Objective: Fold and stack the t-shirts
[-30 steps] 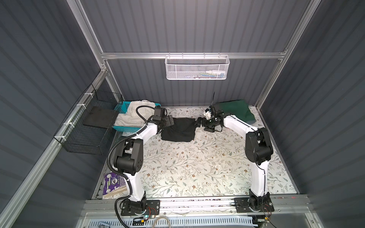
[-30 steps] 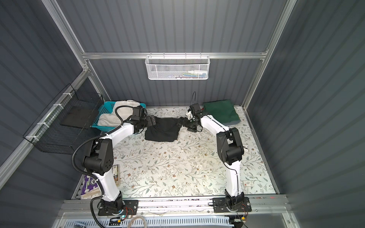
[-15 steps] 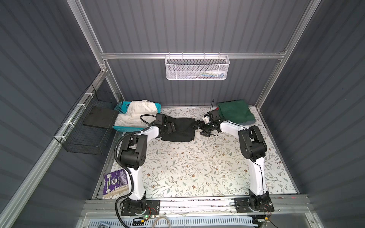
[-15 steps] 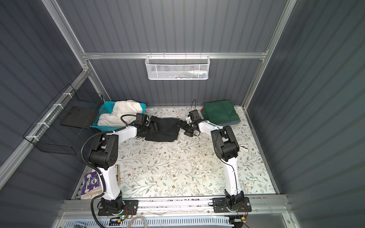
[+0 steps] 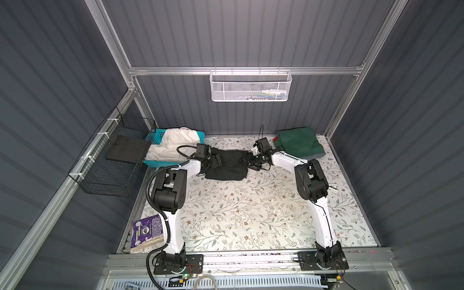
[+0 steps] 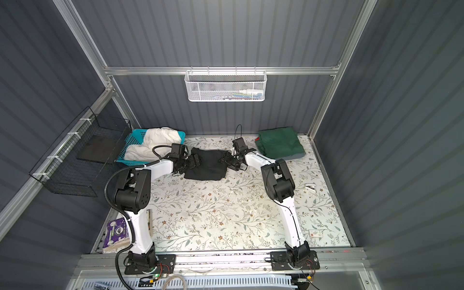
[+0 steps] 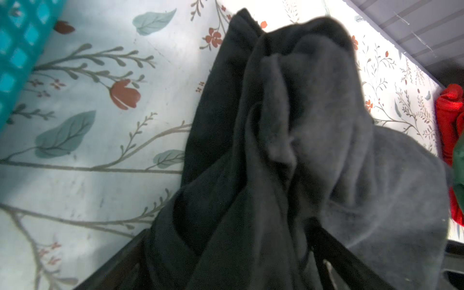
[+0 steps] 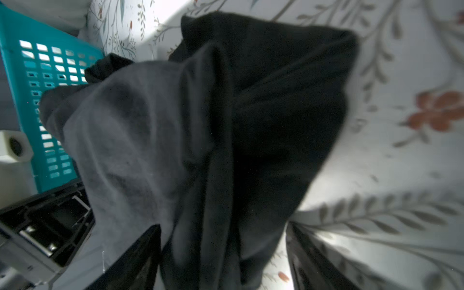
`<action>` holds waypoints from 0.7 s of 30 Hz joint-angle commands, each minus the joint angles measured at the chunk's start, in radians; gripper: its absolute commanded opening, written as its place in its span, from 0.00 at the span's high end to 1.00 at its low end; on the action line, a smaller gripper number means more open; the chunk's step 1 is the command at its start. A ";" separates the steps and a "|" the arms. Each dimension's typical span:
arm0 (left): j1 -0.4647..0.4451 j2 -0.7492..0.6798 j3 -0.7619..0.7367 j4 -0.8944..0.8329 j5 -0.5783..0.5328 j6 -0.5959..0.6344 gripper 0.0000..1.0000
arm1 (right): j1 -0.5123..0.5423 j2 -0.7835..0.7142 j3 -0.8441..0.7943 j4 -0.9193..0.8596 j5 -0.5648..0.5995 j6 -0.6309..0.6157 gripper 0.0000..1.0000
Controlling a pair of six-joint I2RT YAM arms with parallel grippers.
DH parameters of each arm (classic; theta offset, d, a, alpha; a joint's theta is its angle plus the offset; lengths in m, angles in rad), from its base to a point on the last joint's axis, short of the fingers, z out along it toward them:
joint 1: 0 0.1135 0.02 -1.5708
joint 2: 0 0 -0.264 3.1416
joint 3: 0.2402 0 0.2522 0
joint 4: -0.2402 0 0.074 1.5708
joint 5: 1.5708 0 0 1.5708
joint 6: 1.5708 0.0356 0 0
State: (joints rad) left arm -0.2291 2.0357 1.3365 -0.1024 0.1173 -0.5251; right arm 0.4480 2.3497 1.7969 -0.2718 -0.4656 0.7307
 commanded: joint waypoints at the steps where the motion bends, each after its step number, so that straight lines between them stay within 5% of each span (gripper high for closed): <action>1: 0.006 0.033 -0.003 -0.048 0.016 -0.004 0.00 | 0.017 0.034 0.023 -0.082 0.052 -0.004 0.25; 7: 0.007 0.025 -0.017 -0.043 0.036 -0.006 0.00 | 0.035 0.082 0.123 -0.159 0.052 -0.020 0.40; 17: 0.006 -0.072 -0.019 -0.083 0.040 -0.029 0.00 | 0.022 0.069 0.189 -0.210 0.069 -0.087 1.00; 21: 0.007 -0.115 -0.015 -0.108 0.047 -0.029 0.00 | -0.010 0.057 0.229 -0.265 0.092 -0.135 1.00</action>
State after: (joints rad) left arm -0.2264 1.9823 1.3266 -0.1631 0.1436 -0.5400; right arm 0.4698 2.4153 1.9888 -0.4629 -0.4107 0.6540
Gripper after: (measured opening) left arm 0.997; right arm 0.111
